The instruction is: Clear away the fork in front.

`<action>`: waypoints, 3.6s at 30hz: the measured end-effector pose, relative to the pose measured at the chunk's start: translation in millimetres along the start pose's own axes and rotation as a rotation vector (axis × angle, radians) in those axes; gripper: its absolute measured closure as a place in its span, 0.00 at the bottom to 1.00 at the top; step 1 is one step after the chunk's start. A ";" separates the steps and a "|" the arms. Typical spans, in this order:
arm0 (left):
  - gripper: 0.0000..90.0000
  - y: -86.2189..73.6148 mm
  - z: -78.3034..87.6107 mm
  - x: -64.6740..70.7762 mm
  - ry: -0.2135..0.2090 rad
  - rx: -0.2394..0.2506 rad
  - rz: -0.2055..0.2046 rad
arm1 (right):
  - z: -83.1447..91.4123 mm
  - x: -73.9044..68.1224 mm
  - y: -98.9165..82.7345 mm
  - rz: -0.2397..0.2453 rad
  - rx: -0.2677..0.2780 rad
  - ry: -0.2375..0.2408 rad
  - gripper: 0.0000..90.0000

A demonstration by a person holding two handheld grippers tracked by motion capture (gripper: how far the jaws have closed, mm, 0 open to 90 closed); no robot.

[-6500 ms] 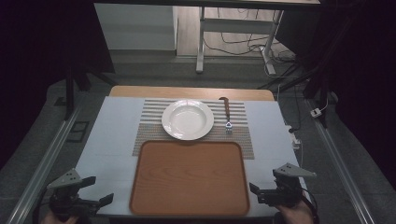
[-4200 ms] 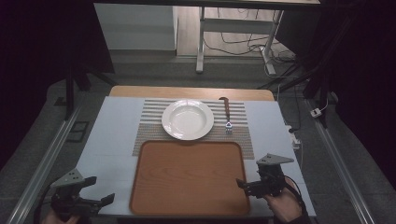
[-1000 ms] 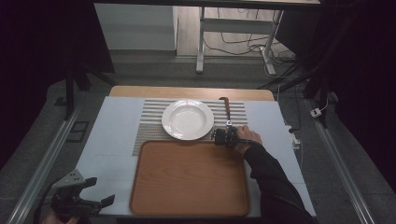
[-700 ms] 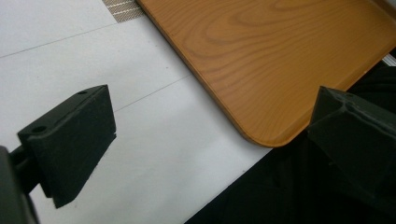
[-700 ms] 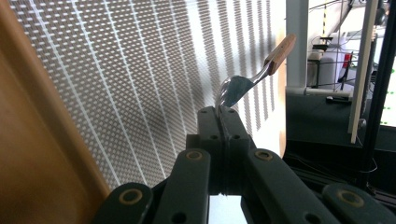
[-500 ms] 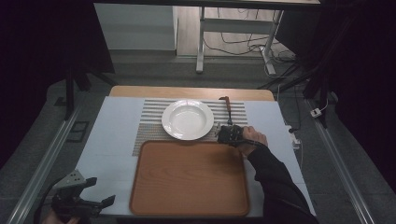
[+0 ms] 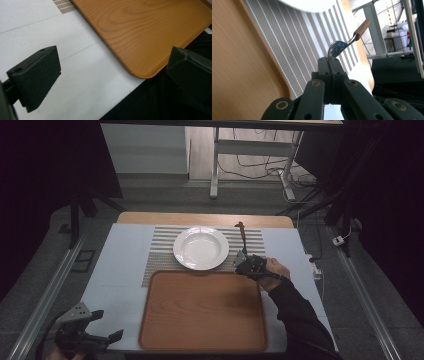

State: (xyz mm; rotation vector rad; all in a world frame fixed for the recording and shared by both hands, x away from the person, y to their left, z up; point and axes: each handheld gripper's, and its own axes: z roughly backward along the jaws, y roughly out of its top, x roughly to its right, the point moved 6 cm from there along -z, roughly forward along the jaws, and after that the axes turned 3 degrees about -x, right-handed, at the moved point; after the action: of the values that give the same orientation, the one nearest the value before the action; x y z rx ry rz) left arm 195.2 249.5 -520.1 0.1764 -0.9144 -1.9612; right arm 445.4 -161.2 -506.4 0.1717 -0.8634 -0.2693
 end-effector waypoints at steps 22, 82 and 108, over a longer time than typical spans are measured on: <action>0.00 15.7 -9.4 11.6 -0.076 0.009 -0.030 | 58.2 -1.3 -4.9 -0.379 0.285 0.283 1.00; 0.25 139.9 -126.2 93.6 -0.342 -0.232 -0.859 | 174.5 -94.4 -2.2 -0.291 0.671 1.003 1.00; 0.89 114.2 -123.5 102.0 -0.460 -0.403 -0.950 | 165.1 -101.0 -6.5 -0.280 0.611 0.960 0.69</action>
State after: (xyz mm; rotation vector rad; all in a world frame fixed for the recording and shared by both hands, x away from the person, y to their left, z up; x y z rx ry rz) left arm 274.8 69.9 -508.6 -0.1119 -0.7434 -3.1189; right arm 255.0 -143.6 -475.8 0.9149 0.0672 -0.1428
